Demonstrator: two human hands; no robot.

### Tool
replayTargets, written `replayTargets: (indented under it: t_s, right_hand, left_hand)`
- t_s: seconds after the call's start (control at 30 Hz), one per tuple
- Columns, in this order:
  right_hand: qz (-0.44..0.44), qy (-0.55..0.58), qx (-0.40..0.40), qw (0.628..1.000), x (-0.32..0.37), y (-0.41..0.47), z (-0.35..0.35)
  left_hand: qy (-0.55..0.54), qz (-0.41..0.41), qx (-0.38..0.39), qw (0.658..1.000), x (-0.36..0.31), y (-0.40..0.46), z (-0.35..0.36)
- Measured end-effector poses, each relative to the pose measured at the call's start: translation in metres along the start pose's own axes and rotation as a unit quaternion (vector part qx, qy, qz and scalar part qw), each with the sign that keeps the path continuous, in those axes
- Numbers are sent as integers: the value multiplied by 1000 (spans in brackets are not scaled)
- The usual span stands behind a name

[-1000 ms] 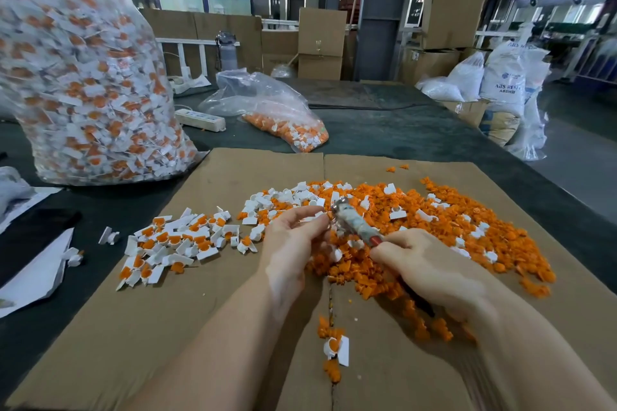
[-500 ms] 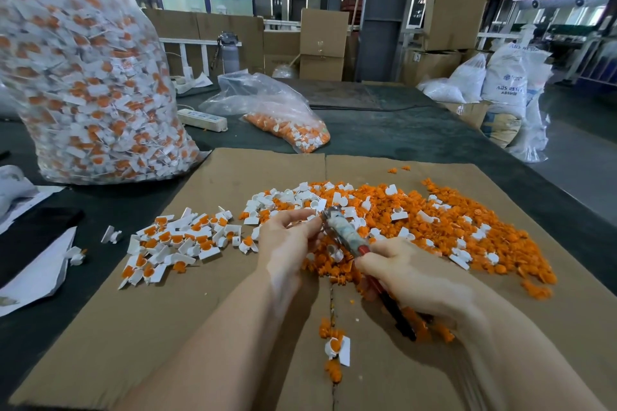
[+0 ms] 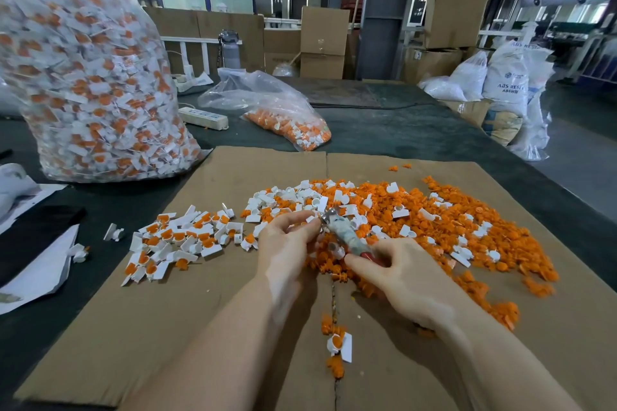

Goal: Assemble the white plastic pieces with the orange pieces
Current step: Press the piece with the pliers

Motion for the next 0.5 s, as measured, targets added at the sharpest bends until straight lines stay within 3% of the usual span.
replayTargets:
  t_s: [0.1, 0.23, 0.5]
  right_hand:
    - [35, -40, -73, 996, -19, -5, -17]
    - [119, -199, -152, 961, -47, -8, -41]
    - [202, -363, -161, 895, -64, -9, -47]
  left_hand:
    - [85, 38, 14, 996, 1, -4, -7]
    - [245, 117, 48, 961, -1, -14, -1]
    - [296, 135, 25, 945, -2, -15, -4]
Point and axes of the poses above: each hand's wrist, its own y-axis towards the middle knuckle, its own z-axis out of the palm, x = y × z, the point moved 8 cm from there along y, towards the middle knuckle, and after that the axes turned 10 degrees about x, right-handed, at the moved point
